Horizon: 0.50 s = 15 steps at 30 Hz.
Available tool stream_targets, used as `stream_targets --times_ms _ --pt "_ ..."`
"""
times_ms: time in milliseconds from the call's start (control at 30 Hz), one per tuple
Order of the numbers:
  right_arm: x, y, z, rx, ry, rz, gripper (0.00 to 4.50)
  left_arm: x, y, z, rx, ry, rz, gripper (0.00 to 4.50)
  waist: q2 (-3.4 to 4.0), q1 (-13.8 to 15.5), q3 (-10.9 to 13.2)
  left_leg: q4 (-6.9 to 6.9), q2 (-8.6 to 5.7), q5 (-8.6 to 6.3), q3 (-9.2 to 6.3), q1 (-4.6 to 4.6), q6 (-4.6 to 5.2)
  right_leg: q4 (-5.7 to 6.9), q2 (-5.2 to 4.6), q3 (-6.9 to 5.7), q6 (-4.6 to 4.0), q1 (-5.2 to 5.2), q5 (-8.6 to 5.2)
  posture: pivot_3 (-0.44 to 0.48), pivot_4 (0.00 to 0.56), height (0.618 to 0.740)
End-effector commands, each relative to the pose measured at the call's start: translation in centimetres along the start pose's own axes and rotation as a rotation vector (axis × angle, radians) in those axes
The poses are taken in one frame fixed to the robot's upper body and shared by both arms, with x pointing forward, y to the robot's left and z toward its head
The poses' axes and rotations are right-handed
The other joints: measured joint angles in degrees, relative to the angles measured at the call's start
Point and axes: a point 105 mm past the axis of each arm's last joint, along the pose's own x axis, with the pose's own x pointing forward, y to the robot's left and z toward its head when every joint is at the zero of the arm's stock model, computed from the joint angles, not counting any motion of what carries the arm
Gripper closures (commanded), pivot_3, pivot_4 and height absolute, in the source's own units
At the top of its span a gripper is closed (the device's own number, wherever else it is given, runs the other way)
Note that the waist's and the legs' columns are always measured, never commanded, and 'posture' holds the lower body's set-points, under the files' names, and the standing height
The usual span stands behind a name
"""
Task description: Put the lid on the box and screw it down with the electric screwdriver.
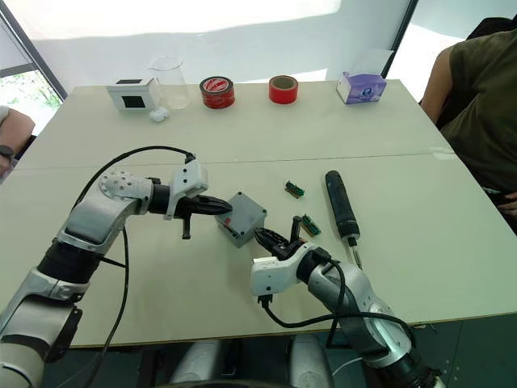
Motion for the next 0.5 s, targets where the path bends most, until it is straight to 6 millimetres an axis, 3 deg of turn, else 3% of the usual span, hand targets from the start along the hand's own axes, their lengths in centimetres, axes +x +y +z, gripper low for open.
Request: stream_targets --times_ms 33,267,500 --pt "0.4 -0.7 0.6 0.0 -0.031 -0.023 4.42 -0.4 0.3 0.0 -0.005 0.012 0.002 4.5 0.0 0.0 0.0 0.0 0.0 0.0 0.0 0.0 0.0 0.0 0.0 0.0 0.0 0.0 0.0 0.0 0.15 0.74" --pt "0.9 -0.9 0.8 -0.003 -0.041 -0.026 4.42 -0.7 0.7 0.9 -0.005 -0.015 0.001 4.5 0.0 0.0 0.0 0.0 0.0 0.0 0.0 -0.11 0.0 0.01 0.0 0.0 0.01 -0.13 0.0 0.0 0.15 0.74" --pt "0.9 -0.8 0.9 -0.002 -0.054 -0.019 4.42 -0.8 -0.7 -0.5 -0.021 0.044 -0.079 4.5 0.01 0.0 0.0 -0.01 0.0 0.0 0.01 -0.13 0.0 0.01 0.0 0.0 0.0 -0.16 0.0 0.0 0.15 0.74"
